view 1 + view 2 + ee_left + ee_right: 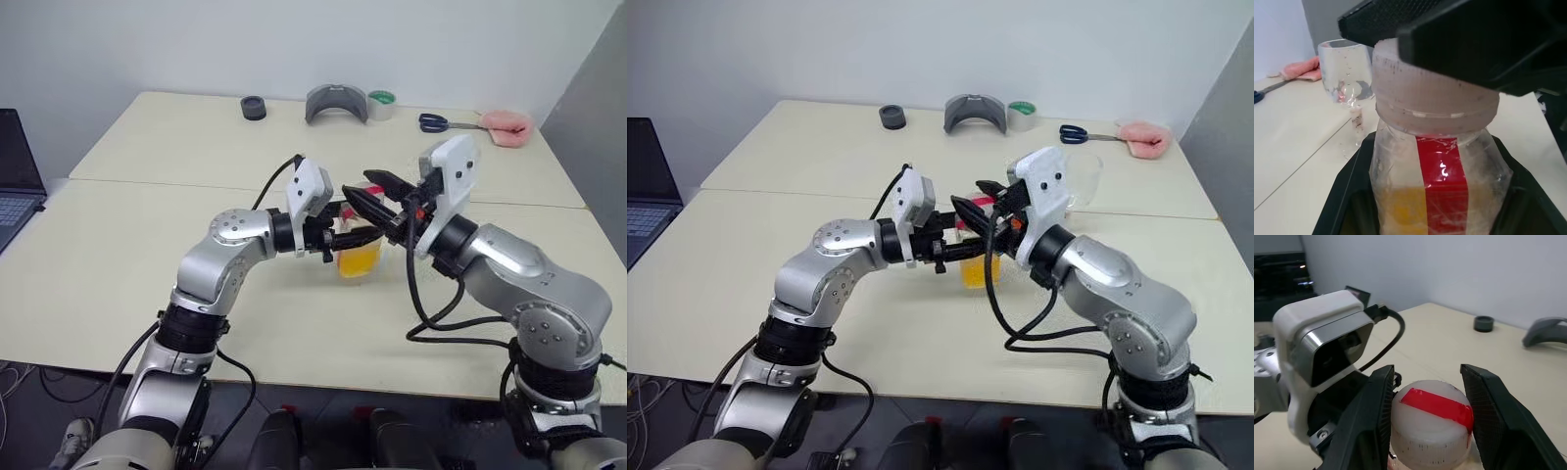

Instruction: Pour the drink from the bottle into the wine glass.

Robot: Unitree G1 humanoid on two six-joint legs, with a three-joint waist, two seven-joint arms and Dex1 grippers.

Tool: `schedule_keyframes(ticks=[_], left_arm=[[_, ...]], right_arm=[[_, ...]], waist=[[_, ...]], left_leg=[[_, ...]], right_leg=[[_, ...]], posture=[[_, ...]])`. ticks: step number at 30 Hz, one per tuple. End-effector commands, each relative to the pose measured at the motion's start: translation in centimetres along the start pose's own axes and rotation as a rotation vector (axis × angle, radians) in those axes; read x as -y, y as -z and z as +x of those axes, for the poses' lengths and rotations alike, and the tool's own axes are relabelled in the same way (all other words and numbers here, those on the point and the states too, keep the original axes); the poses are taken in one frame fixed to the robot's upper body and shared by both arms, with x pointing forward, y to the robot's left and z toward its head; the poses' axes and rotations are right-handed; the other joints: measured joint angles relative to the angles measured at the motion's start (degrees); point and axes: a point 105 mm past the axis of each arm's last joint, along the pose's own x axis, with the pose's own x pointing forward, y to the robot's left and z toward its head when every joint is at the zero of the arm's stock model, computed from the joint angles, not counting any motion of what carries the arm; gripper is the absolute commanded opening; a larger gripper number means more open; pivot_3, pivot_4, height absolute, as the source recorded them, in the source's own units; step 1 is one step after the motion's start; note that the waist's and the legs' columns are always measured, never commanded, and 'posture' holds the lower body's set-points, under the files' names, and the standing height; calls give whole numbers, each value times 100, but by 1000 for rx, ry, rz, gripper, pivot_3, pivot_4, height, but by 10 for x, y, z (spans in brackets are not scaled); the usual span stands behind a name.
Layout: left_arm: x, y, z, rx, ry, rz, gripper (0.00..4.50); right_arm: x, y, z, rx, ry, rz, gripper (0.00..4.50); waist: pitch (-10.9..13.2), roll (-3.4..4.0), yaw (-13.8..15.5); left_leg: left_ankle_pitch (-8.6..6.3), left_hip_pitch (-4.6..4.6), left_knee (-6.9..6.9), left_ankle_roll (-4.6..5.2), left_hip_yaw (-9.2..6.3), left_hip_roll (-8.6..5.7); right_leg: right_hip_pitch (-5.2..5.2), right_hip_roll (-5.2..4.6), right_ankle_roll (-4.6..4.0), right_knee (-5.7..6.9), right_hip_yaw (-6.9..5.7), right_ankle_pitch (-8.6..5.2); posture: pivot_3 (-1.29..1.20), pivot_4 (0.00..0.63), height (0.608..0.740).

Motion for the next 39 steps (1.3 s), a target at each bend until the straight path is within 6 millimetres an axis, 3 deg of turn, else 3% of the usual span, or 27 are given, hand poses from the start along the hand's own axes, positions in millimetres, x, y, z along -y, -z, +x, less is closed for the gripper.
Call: schedule_keyframes(ticks=[1,7,12,13,21,25,29,35,39], left_arm=[[35,-26,-1,55,174,31,2156],[46,-33,-11,42,231,24,2156],[39,-36,-12,36,220,27,2156],[37,-35,-12,34,216,28,2156],[20,-30,-13,27,178,28,2156],[14,-26,-14,20,173,30,2156],[10,-23,-11,19,170,29,2156],[7,-24,-7,15,186,40,2156],[6,-23,-6,11,196,48,2156]], right_arm=[[-16,-23,-2,81,-308,-6,1827],[-21,-17,0,15,-649,19,1827],[-17,-11,-1,-45,-733,-39,1827],[-14,-13,-5,-51,-713,-43,1827],[17,-24,-48,-112,-419,-84,4465],[17,-24,-57,-113,-104,-97,4487],[-2,-17,-36,-6,134,-50,4487],[-21,-15,-13,59,211,42,4487],[-24,-13,-8,55,203,65,4487]], waist=[[0,0,-17],[3,1,-40],[4,3,-34],[4,3,-28],[7,2,49],[6,2,36],[7,5,-57],[8,7,-76],[8,8,-82]], left_leg=[[0,1,-2,0,-2,1],[0,2,-5,0,-5,2],[0,1,-2,0,-5,2],[0,1,-2,0,-6,2],[0,-3,-2,0,-3,-1],[0,-4,-7,0,-7,2],[1,3,-14,-1,-7,9],[1,1,-9,-2,-4,0],[1,1,-9,-2,-3,-1]], right_leg=[[1,1,0,-2,-2,0],[6,2,0,-9,-8,0],[5,1,0,-11,-10,0],[6,0,0,-12,-10,0],[6,-9,0,-19,-8,0],[6,-4,-2,-20,-10,-1],[-1,3,-3,-5,3,-1],[-7,1,-5,13,1,-3],[-6,0,-5,10,1,-3]], posture=[[0,150,740],[0,150,740],[0,150,740],[0,150,740],[0,150,740],[0,150,740],[0,150,740],[0,150,740],[0,150,740]])
